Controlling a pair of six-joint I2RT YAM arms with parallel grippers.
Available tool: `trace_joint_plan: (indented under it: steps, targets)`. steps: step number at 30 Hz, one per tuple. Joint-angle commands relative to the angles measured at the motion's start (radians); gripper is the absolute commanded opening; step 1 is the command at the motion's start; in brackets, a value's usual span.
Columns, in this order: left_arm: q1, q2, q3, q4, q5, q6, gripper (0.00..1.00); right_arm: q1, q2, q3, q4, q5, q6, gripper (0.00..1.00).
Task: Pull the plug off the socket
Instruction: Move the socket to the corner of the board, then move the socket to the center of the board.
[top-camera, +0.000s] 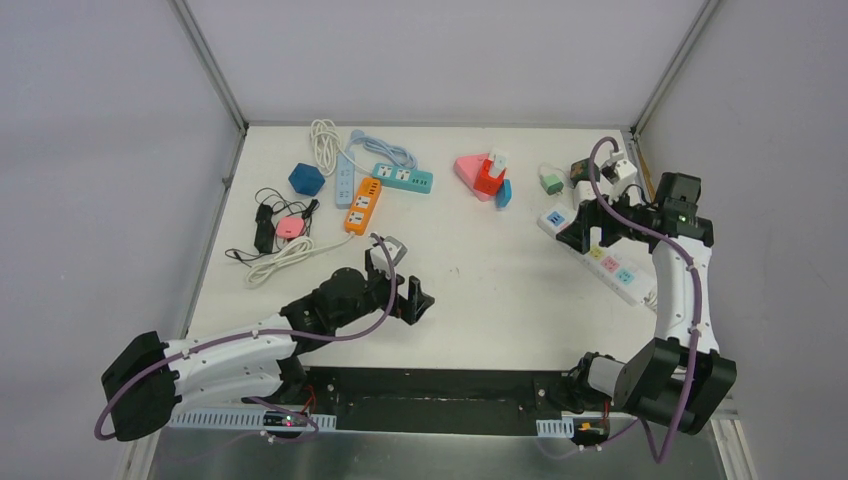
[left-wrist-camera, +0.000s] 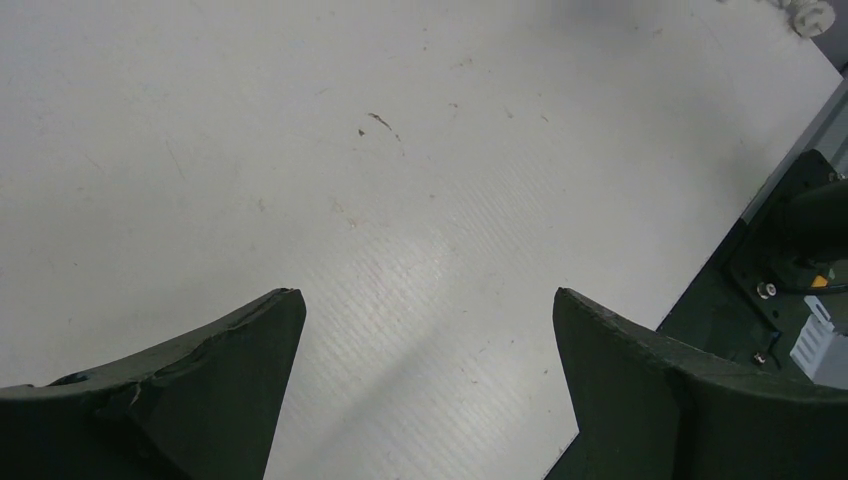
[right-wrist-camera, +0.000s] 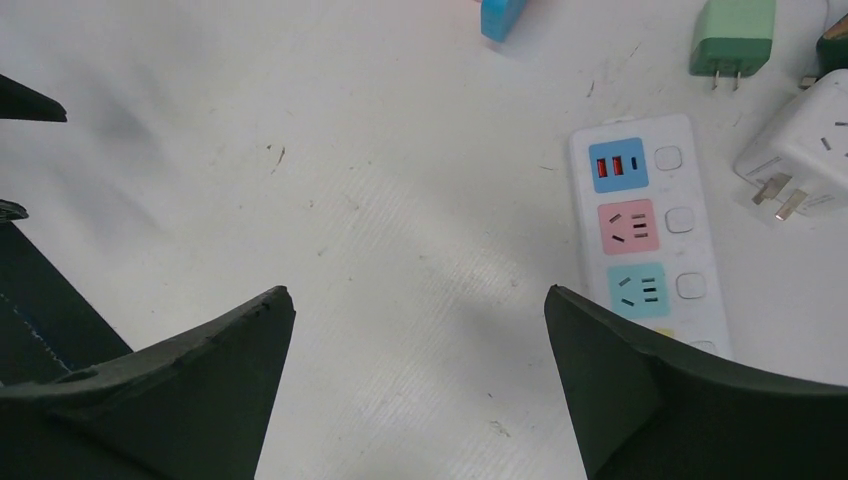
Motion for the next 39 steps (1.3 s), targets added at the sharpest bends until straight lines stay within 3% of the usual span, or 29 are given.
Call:
trace_joint_plan:
  steps: [1,20,39]
  targets:
    - [0.013,0.014,0.064,0.023,0.015,-0.041,0.99,0.005,-0.022,-0.007,0.077,-0.047,0.101,1.00]
    - [0.016,0.007,0.142,-0.041,0.017,-0.199,0.99,0.005,-0.071,-0.038,0.097,-0.095,0.175,1.00]
    - [0.023,-0.045,0.205,-0.105,0.008,-0.107,0.99,-0.002,-0.059,-0.079,0.198,-0.170,0.290,1.00]
